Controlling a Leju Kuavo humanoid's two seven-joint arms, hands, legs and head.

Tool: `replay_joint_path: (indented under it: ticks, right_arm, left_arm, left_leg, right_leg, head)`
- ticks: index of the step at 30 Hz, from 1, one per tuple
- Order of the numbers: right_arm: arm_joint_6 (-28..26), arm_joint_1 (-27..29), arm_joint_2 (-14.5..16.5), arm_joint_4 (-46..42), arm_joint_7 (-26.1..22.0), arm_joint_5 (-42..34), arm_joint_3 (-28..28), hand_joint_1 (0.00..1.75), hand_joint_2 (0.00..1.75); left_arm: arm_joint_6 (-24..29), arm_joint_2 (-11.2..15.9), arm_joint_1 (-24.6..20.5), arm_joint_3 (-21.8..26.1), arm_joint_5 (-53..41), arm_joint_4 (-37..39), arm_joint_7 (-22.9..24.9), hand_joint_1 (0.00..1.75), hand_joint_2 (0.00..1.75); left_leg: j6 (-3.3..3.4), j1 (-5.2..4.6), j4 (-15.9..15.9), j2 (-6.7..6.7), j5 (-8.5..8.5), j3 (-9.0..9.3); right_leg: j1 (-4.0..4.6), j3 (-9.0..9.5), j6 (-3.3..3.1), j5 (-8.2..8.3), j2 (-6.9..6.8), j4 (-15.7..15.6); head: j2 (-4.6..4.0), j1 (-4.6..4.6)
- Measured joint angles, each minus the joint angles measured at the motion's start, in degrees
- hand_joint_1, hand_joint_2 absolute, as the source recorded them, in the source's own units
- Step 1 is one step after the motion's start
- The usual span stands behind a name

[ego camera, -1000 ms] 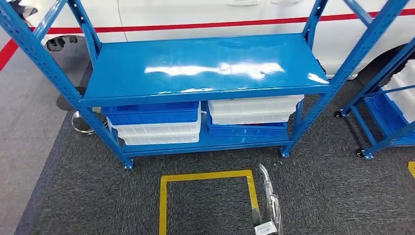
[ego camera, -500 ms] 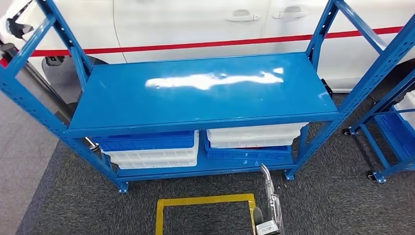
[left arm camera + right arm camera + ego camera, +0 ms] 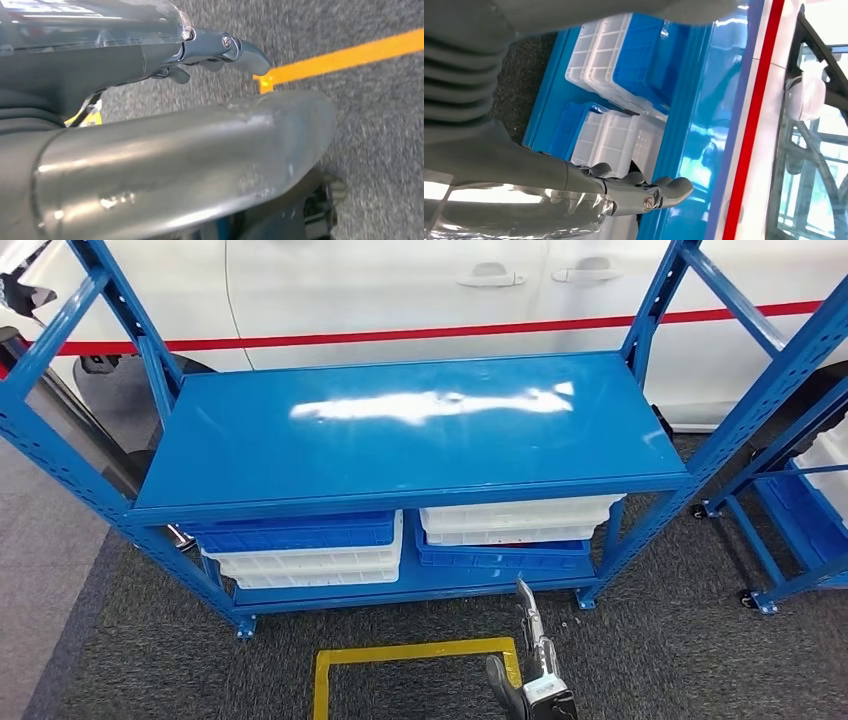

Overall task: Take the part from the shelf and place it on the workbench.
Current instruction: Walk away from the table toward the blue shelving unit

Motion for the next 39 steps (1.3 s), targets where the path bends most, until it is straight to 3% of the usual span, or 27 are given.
replay_joint_path:
  ticks: [2, 4, 5, 6, 8, 10, 12, 19, 24, 29, 34, 39]
  right_arm:
    - [-0.07, -0.18, 0.0, 0.5, 0.29, -0.62, -0.01, 0.0, 1.75]
    - [-0.13, -0.22, -0.01, 1.17, 0.68, -1.44, -0.1, 0.0, 1.75]
    - [-0.24, -0.21, -0.01, 1.53, 0.82, -1.82, -0.21, 0.0, 1.75]
    - [-0.46, -0.2, -0.01, 1.87, 0.91, -2.1, -0.38, 0.0, 1.75]
    - [-0.8, -0.22, 0.04, 2.74, 1.06, -2.65, -0.89, 0.0, 1.75]
    - [-0.35, -0.19, 0.3, 4.2, 1.23, -3.64, -1.74, 0.0, 1.75]
    - [0.33, -0.21, 0.94, 6.89, 0.91, -4.35, -3.16, 0.0, 1.75]
    - [5.26, -4.93, 4.97, 26.42, -3.73, -4.58, -13.05, 0.0, 1.75]
    - [6.57, -8.79, 7.4, 39.27, -7.48, -3.06, -20.08, 0.0, 1.75]
    - [3.82, -13.32, 8.14, 52.34, -9.69, -0.12, -25.49, 0.0, 1.75]
    - [3.43, -16.47, 6.87, 67.05, -4.52, -1.3, -33.18, 0.0, 1.75]
    - [-1.54, -16.81, 5.94, 74.87, 10.54, 1.28, -35.75, 0.0, 1.75]
  left_arm:
    - [-0.03, -0.01, -0.03, -0.03, -0.04, 0.0, -0.34, 0.0, 0.0]
    - [-0.03, -0.01, 0.1, -0.08, -0.16, 0.0, -0.65, 0.0, 0.87]
    - [-0.02, -0.03, 0.17, -0.14, -0.27, 0.0, -0.79, 0.0, 1.31]
    - [0.02, -0.08, 0.21, -0.21, -0.39, 0.0, -0.92, 0.0, 1.75]
    - [0.14, -0.2, 0.24, -0.36, -0.6, 0.0, -1.2, 0.0, 1.75]
    - [0.14, -0.29, 0.18, -0.46, -0.7, 0.0, -1.58, 0.0, 1.75]
    - [-0.03, -0.32, 0.16, -0.61, -0.79, 0.0, -1.95, 0.0, 1.75]
    - [0.43, -0.33, 0.19, -1.19, -1.6, 0.0, -1.68, 0.0, 1.75]
    - [0.83, -0.31, 0.19, -1.28, -1.82, 0.0, -1.58, 0.0, 1.75]
    - [2.04, -0.33, 0.23, -1.47, -2.5, 0.0, -0.79, 0.0, 1.75]
    - [4.34, -0.33, 0.37, -2.1, -5.04, 0.0, 4.23, 0.0, 1.75]
    - [10.42, -0.33, -0.69, -4.82, -10.78, 0.0, 12.46, 0.0, 1.75]
  left_leg:
    - [0.11, 0.12, -0.09, 0.24, 0.4, -0.19]
    - [0.01, 0.15, -0.02, 0.36, 0.35, -0.25]
    - [-0.12, 0.2, 0.01, 0.36, 0.26, -0.1]
    - [-0.33, 0.28, 0.04, 0.31, 0.08, 0.18]
    - [-0.96, 0.35, 0.17, 0.2, -0.51, 0.75]
    - [-1.6, 0.21, 0.41, 0.13, -1.11, 0.86]
    - [-1.66, 0.12, 0.35, 0.1, -1.16, 0.91]
    - [-1.69, 0.16, -1.24, 0.08, -1.28, 2.1]
    - [-2.01, 0.18, -1.51, 0.08, -1.32, 2.29]
    - [-2.43, 0.17, -1.52, 0.09, -1.25, 2.42]
    - [-2.51, 0.14, -1.48, 0.07, -1.31, 2.54]
    - [-2.57, 0.15, -1.49, 0.11, -1.42, 2.68]
  right_leg:
    - [-0.46, -2.43, 0.71, -4.3, -0.15, 6.39]
    - [-0.87, -4.16, 1.29, -6.46, -0.3, 11.37]
    - [-1.05, -3.77, 1.5, -5.94, -0.38, 11.23]
    - [-1.22, -2.32, 1.64, -4.39, -0.44, 8.89]
    - [-1.35, 1.56, 1.58, -1.21, -0.51, 1.79]
    - [-1.23, 3.67, 0.88, -0.54, -0.47, -2.38]
    - [-1.07, 4.08, 0.23, -0.95, -0.38, -3.18]
    - [-0.86, 4.67, -0.82, -1.6, -0.36, -3.47]
    - [-0.82, 4.92, -1.0, -1.72, -0.38, -3.45]
    - [-0.83, 5.1, -0.99, -1.7, -0.38, -3.46]
    - [-0.87, 5.37, -0.97, -1.69, -0.48, -3.58]
    - [-0.89, 5.62, -0.95, -1.7, -0.51, -3.69]
  head:
    - [0.01, 0.29]
    - [0.01, 0.28]
    - [0.01, 0.28]
    - [0.01, 0.28]
    - [0.0, 0.33]
    - [0.01, 0.3]
    - [0.01, 0.22]
    - [0.01, 0.19]
    - [0.01, 0.2]
    - [0.0, 0.21]
    - [0.01, 0.22]
    - [0.01, 0.24]
